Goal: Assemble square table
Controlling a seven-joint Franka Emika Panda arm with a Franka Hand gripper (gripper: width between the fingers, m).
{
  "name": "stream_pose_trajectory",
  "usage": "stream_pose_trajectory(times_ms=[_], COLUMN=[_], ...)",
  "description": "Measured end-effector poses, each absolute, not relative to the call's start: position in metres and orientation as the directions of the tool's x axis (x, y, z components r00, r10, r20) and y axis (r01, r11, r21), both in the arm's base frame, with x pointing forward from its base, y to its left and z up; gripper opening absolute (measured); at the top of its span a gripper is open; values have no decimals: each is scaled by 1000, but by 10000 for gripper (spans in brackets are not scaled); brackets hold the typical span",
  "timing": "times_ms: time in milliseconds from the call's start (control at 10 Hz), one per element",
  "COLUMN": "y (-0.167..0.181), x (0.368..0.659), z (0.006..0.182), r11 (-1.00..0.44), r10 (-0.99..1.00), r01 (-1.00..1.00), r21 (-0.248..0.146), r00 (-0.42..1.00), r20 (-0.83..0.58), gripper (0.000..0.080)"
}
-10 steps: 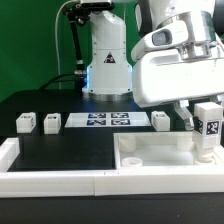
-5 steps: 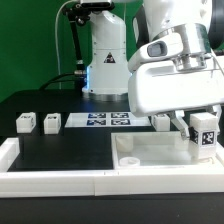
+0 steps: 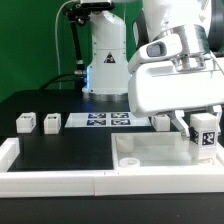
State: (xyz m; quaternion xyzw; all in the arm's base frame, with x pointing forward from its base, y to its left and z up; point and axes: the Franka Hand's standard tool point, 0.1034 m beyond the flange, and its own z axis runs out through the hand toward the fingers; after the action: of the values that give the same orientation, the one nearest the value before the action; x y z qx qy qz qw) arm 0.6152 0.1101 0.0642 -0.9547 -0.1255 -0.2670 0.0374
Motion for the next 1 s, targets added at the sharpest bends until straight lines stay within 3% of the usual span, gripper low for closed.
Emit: stream_pose_trajectory(times_ms=[100,200,300,400,700,1000], y=[110,110,110,110,110,107], x=[615,615,615,615,615,621], z=[64,64,64,64,66,92], r11=[-966,-966,-966,-966,-965,-964], r10=[220,220,220,220,221,229], r01=[260,260,260,260,260,267], r21=[-4,-5,-5,-5,-5,-9], r00=[826,826,826,826,829,841], r20=[519,519,519,519,515,490], gripper=[479,479,606,642,648,648])
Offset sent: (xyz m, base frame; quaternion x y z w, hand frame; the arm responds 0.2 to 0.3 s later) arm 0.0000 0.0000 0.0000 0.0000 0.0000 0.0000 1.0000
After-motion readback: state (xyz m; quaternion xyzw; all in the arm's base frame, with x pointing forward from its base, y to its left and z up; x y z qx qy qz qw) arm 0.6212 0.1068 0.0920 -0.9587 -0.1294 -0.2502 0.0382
